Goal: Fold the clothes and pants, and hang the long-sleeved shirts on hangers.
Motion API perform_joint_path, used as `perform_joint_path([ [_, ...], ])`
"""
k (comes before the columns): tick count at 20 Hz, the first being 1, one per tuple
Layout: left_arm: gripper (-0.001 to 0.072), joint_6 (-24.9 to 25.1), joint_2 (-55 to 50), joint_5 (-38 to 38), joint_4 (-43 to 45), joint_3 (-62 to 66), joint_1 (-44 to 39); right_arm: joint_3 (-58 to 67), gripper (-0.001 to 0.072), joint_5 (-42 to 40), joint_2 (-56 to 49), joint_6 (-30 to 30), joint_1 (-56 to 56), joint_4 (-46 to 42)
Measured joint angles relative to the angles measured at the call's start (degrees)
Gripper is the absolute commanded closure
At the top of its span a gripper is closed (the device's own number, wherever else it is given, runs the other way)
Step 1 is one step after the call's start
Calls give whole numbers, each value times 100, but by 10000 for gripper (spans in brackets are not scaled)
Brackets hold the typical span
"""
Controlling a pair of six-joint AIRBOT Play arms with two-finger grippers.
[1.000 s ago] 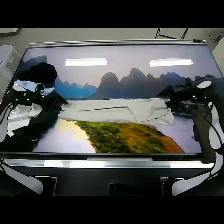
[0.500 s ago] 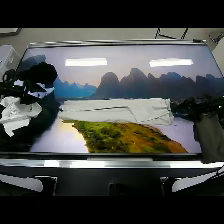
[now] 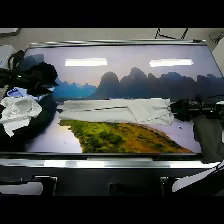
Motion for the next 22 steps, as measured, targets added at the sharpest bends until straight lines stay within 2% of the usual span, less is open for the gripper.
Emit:
perform_joint_path([
  [7,54,-37,57,269,-2,0,-938,-9,-8,31,-50,-669,151,251],
  [10,54,-118,57,313,0,0,-1093,-9,20,37,-50,-918,452,225],
  [11,54,-177,57,328,0,0,-1119,-7,68,11,-48,-973,562,223],
  [13,54,-214,57,341,0,0,-1154,-9,219,-72,-50,-1021,772,146],
  [14,54,-229,57,343,0,0,-1167,-9,327,-92,-52,-1021,872,94],
  [15,55,-234,57,345,0,0,-1178,-9,568,-131,-52,-1016,977,37],
  [16,55,-243,57,345,0,0,-1187,-9,660,-149,-52,-975,1069,-17],
  [18,63,-249,57,382,0,0,-1202,0,662,-85,46,-848,1215,15],
  [19,159,-256,57,439,0,0,-1222,0,662,-79,138,-758,1270,11],
  [20,406,-269,50,549,0,0,-1261,0,662,-63,258,-664,1300,4],
  [21,587,-247,39,710,0,-9,-1318,4,662,-55,420,-542,1322,13],
  [22,626,-190,4,933,2,-33,-1419,4,662,-33,605,-393,1349,11],
])
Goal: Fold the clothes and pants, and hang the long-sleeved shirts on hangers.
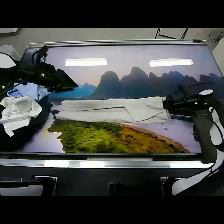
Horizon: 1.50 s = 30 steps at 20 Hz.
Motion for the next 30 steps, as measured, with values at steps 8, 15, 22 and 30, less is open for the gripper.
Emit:
perform_joint_path([
  [8,679,199,-1204,1794,-7,-385,-1692,0,662,566,1816,1069,627,-61],
  [15,679,-291,-2433,2664,-476,-439,-3353,0,661,1176,3403,2094,870,-321],
  [22,681,109,-2933,3978,-2465,-437,-4435,0,662,1510,4011,2765,892,-1147],
  [30,680,203,-1113,2682,732,-437,-2433,0,662,267,2909,2677,1947,-297],
])
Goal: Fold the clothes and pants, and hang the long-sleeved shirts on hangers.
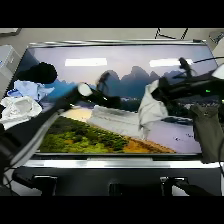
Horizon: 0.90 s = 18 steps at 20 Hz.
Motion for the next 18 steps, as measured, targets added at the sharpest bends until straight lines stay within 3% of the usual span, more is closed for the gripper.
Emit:
perform_joint_path([
  [3,680,-20,1167,-553,723,0,1019,37,656,-870,-868,-87,918,466],
  [4,680,-26,1565,-695,866,0,1309,55,509,-1207,-1182,-109,1211,649],
  [5,680,-24,1906,-769,946,2,1539,68,245,-1587,-1532,-122,1510,927],
  [6,680,-24,2221,-898,1025,2,1733,81,78,-1945,-1840,-136,1755,1235],
  [9,680,-15,3027,-1314,1185,2,2192,94,76,-2498,-2562,-382,2144,2129],
  [12,679,90,3560,-1766,1270,2,2551,101,76,-2277,-2719,-597,1816,2328],
  [15,680,170,3869,-1996,1303,2,2844,103,73,-1550,-2398,-551,916,1488],
  [18,679,212,4006,-2120,1327,2,3045,-127,30,-785,-1860,-306,15,-175],
])
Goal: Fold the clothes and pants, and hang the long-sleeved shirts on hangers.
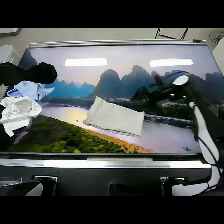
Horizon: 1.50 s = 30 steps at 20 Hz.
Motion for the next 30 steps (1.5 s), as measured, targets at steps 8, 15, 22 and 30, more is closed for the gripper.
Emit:
perform_joint_path([
  [8,680,-127,70,-92,-35,-2,107,-2406,190,-848,553,-922,-415,122],
  [15,680,-240,74,-114,-155,-2,116,-2323,662,-1034,426,-1919,-391,1351],
  [22,679,-256,63,-105,-168,-2,116,348,661,282,811,-1462,-2201,461],
  [30,679,-254,63,-98,-168,-2,116,1967,662,623,872,-332,-4562,-286],
])
